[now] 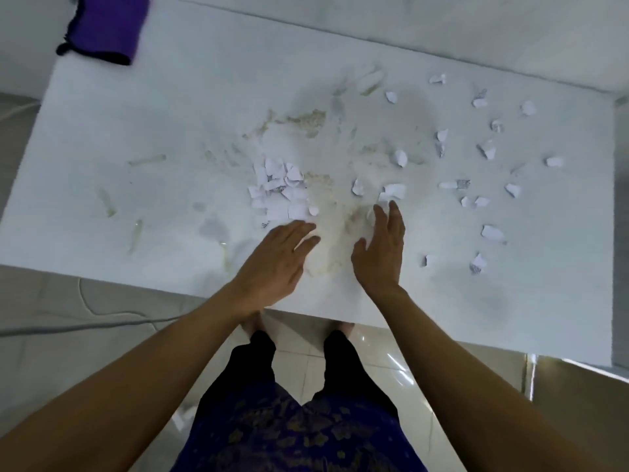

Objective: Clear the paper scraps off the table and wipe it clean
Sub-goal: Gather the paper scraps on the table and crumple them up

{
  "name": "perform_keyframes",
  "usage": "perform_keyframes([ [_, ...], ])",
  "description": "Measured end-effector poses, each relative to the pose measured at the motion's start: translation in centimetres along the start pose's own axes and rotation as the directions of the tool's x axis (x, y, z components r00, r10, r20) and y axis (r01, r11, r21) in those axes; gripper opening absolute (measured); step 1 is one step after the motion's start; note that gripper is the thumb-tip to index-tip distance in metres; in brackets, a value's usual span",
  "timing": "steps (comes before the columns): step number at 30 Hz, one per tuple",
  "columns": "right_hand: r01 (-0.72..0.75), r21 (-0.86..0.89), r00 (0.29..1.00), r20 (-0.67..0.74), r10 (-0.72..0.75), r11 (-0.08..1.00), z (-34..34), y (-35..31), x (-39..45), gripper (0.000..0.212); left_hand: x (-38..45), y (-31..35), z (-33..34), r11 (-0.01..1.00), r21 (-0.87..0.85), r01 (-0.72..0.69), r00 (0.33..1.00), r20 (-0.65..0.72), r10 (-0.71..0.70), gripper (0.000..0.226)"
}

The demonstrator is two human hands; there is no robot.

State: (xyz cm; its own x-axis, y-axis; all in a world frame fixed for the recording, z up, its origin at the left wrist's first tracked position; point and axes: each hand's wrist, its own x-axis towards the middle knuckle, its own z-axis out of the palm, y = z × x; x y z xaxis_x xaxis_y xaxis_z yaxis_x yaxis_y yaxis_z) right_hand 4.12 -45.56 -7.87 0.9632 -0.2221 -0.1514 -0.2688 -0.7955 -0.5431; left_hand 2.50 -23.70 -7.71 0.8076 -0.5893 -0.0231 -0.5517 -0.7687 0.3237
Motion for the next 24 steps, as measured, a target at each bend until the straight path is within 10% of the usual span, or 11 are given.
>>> perform_keyframes([
  [4, 0.093, -0.073, 0.990, 0.109, -0.085, 0.993, -1.3, 1.1, 3.4, 0.099, 1.1, 2.3, 1.0, 0.976, -0.057, 0.211, 0.972, -0.096, -0.215, 0.049],
  [10, 0.353, -0.077, 0.907, 0.274, -0.320, 0.933, 0.0, -0.4, 6.0, 0.087, 3.5, 0.3, 0.6, 0.677, -0.369, 0.637, 0.687, -0.128, -0.716, 0.077],
  [15, 0.464, 0.136, 0.822, 0.301, -0.483, 0.875, 2.4, -4.5, 5.5, 0.069, 5.0, -0.8, 1.2, 0.677, -0.450, 0.582, 0.734, -0.066, -0.676, 0.070],
  [20, 0.432, 0.103, 0.888, 0.128, -0.443, 0.896, -0.6, -4.0, 7.2, 0.073, 6.1, 0.9, 0.7, 0.641, -0.396, 0.658, 0.616, -0.206, -0.760, 0.065],
  [24, 0.189, -0.013, 0.981, -0.034, -0.190, 0.982, -5.5, 2.3, 10.8, 0.072, 8.5, 4.0, 0.2, 0.797, -0.404, 0.450, 0.768, -0.280, -0.576, 0.045],
])
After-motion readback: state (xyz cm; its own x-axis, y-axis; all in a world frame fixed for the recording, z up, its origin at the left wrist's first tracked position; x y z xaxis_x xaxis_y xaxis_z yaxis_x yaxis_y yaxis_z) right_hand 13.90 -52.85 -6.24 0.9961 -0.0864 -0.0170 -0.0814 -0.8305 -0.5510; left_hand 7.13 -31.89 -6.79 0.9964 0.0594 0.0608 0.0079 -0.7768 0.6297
